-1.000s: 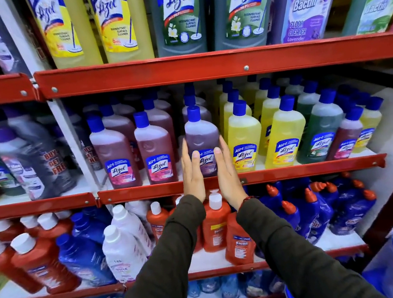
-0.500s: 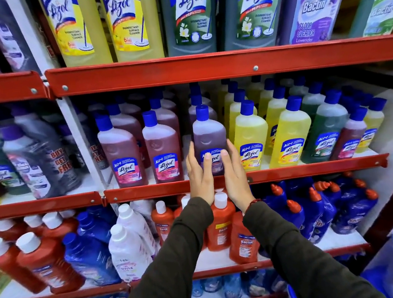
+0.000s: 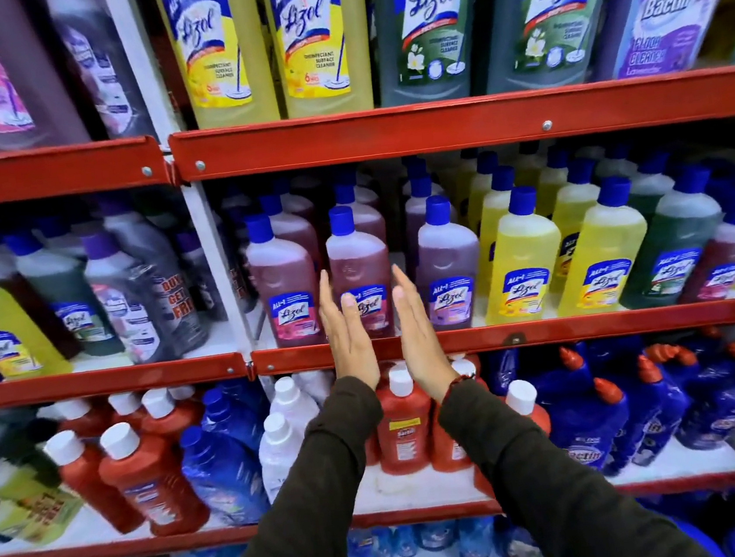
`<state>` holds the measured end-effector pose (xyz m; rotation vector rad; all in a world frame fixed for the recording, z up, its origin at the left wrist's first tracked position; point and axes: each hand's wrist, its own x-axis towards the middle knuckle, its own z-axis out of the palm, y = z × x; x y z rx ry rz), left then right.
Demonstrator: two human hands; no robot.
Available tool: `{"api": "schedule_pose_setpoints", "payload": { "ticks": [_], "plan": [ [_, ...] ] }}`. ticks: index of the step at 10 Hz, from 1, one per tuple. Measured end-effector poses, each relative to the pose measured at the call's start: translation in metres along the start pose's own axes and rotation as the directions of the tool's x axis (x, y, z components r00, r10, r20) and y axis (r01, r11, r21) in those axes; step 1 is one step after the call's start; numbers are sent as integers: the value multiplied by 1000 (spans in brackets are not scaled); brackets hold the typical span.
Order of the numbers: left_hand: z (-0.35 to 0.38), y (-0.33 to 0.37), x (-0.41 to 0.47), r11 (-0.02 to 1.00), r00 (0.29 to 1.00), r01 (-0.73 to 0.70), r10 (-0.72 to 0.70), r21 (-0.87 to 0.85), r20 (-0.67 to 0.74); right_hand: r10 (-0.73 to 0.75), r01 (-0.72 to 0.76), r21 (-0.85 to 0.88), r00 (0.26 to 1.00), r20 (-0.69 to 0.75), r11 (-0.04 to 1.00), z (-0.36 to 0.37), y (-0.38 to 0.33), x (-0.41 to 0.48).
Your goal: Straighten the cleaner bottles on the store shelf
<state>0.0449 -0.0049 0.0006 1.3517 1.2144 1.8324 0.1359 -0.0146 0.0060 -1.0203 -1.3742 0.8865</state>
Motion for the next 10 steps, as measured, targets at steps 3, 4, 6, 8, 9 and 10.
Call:
{"api": "schedule_pose_setpoints", "payload": {
  "ticks": [3,4,6,8,9,10],
  "plan": [
    [-11,-3,10,995,981,77,-65,-59,182,46,-46,3,999,9,999,2,-5,-5],
    [-11,0,6,999,984,48,-43,-25,172,50,-50,9,999,11,999,0,-7,-4],
    [-11,5,2,997,984,22,-35,74,173,54,-52,-62,998,27,997,-3,-10,-5],
    [-9,-5,-6,988,986,41,-65,152,154,122,-115,-63,986,115,991,-18,-13,-9],
    [-7,-3,-24,959,995,-61,37,276,93,138,-123,-128,983,120,984,-32,-12,-20],
    [-3,7,-26,902,970,-243,229,356,81,-19,14,-30,989,-147,999,-61,-34,-32]
  ]
}}
